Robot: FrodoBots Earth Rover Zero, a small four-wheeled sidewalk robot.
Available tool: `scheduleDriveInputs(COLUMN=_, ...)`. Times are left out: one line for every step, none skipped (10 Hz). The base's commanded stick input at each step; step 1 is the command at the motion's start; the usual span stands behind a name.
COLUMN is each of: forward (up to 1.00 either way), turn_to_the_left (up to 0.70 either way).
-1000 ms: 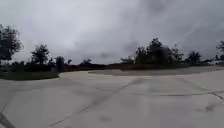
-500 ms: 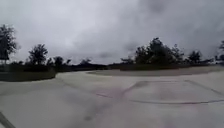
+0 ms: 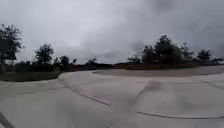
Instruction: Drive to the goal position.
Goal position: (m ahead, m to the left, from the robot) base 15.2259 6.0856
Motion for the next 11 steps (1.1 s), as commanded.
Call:
scheduleDriveInputs(forward=0.85, turn_to_the_left=0.00)
scheduleDriveInputs(forward=0.85, turn_to_the_left=0.00)
scheduleDriveInputs(forward=0.85, turn_to_the_left=0.00)
scheduleDriveInputs(forward=0.85, turn_to_the_left=0.00)
scheduleDriveInputs(forward=0.85, turn_to_the_left=0.00)
scheduleDriveInputs(forward=0.85, turn_to_the_left=0.00)
scheduleDriveInputs(forward=0.85, turn_to_the_left=0.00)
scheduleDriveInputs(forward=0.85, turn_to_the_left=0.00)
scheduleDriveInputs(forward=0.85, turn_to_the_left=0.00)
scheduleDriveInputs(forward=0.85, turn_to_the_left=0.08)
scheduleDriveInputs(forward=0.85, turn_to_the_left=0.34)
